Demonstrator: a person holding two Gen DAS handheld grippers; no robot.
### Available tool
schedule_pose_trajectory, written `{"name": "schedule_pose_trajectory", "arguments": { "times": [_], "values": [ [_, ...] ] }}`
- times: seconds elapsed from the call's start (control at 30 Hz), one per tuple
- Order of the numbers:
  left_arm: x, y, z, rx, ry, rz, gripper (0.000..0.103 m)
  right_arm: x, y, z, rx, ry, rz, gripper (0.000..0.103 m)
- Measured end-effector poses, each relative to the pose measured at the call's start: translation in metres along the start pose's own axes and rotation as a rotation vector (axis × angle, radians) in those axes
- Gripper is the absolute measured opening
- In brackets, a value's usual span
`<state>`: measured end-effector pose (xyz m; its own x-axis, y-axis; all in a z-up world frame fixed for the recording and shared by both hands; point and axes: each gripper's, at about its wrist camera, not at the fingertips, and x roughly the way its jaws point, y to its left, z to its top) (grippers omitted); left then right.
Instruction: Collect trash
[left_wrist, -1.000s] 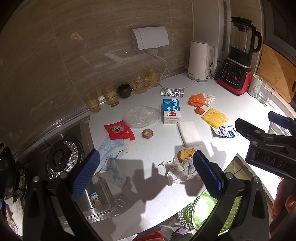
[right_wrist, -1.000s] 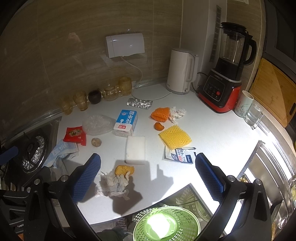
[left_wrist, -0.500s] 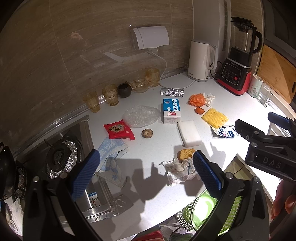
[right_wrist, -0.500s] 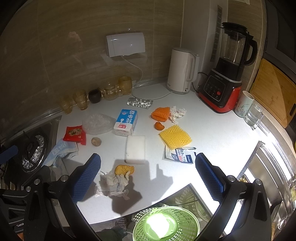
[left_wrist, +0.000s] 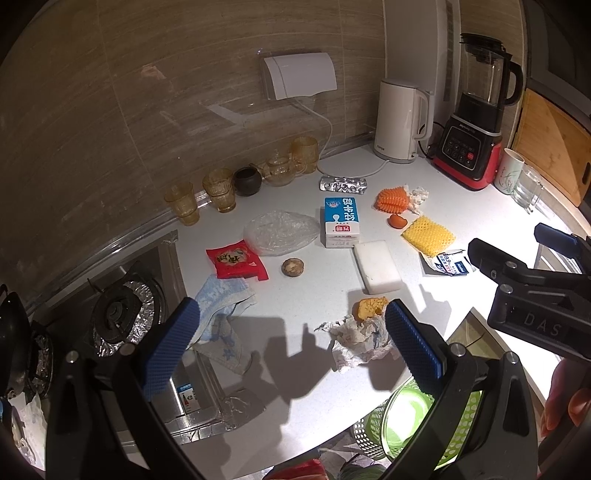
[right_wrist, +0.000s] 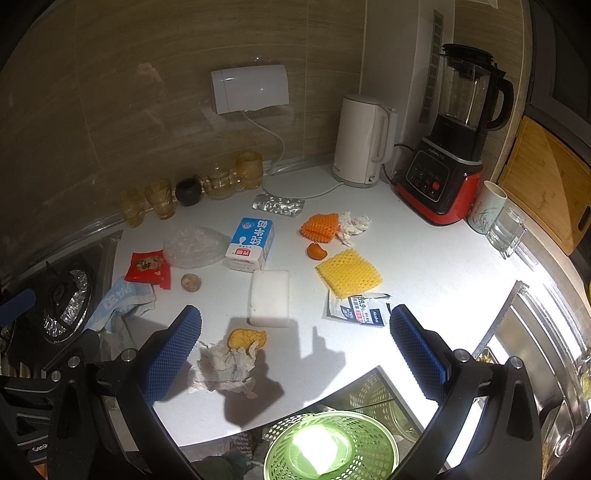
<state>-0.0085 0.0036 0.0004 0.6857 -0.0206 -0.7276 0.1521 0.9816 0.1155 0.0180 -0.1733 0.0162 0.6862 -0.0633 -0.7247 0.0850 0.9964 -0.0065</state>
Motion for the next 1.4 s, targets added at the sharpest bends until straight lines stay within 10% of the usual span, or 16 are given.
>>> {"name": "schedule_pose_trajectory", "arguments": {
  "times": [1.4],
  "values": [
    [0.035, 0.007, 0.003, -0.015, 0.036, -0.04, 0.096, 0.033, 0.009, 0.0, 0.002, 0.058, 0.015, 0.101]
  ]
}}
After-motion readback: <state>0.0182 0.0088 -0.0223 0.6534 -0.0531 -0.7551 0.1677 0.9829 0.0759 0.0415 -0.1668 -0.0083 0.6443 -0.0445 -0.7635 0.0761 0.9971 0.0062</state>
